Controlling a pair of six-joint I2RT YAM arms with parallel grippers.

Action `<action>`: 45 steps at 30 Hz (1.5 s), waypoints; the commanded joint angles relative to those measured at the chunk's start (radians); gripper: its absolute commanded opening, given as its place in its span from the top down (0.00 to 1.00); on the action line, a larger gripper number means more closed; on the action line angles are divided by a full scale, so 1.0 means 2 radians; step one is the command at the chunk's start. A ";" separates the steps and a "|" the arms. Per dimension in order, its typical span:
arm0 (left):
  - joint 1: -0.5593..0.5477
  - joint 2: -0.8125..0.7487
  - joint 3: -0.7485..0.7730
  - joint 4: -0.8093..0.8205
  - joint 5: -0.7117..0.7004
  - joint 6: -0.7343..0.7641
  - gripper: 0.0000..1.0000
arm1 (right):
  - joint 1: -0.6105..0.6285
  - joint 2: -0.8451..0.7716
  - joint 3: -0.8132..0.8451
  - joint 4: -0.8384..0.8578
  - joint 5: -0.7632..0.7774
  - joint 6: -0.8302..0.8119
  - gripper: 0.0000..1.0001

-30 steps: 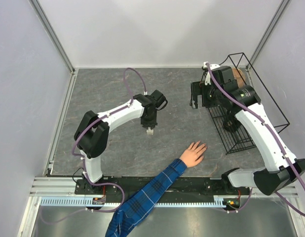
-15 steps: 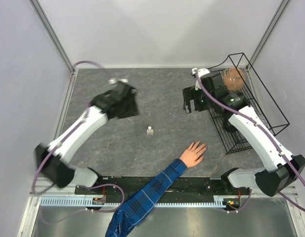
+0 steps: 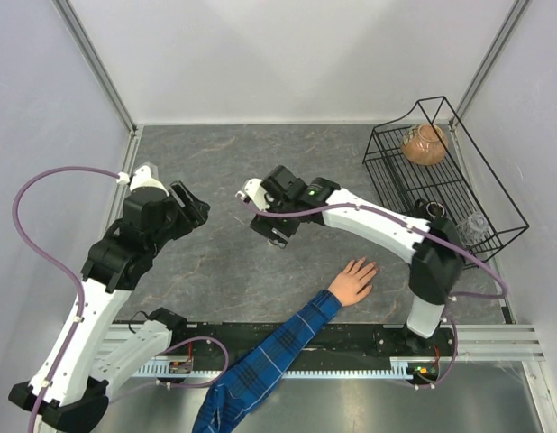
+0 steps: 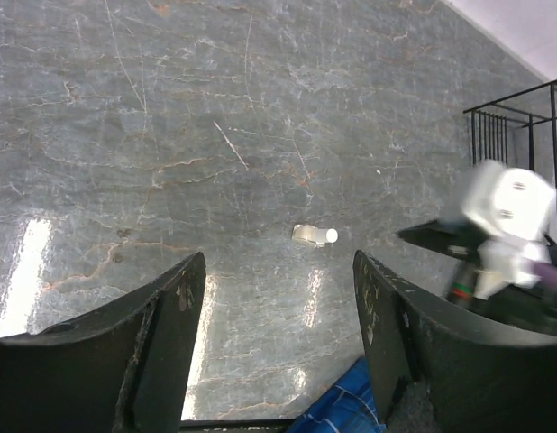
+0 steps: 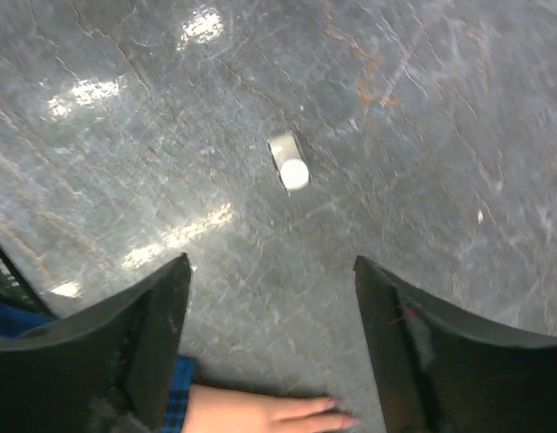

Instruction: Paint the nails

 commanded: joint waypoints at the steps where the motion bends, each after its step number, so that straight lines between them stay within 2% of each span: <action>1: 0.000 0.008 0.021 0.024 0.015 0.026 0.28 | 0.007 0.036 0.048 -0.011 0.001 -0.048 0.26; 8: 0.001 0.013 0.033 0.020 0.037 0.070 0.27 | 0.018 0.084 0.071 -0.021 0.012 -0.059 0.36; 19: 0.001 0.025 0.054 0.007 0.050 0.124 0.27 | 0.031 0.121 0.072 -0.002 0.078 -0.058 0.50; 30: -0.004 0.024 0.052 0.015 0.050 0.134 0.26 | 0.033 0.128 0.057 0.026 0.066 -0.049 0.59; 36: -0.009 0.028 0.053 0.018 0.045 0.141 0.26 | 0.033 0.131 0.052 0.023 0.069 -0.052 0.62; 45: -0.014 0.032 0.053 0.024 0.043 0.144 0.26 | 0.033 0.137 0.051 0.017 0.061 -0.054 0.60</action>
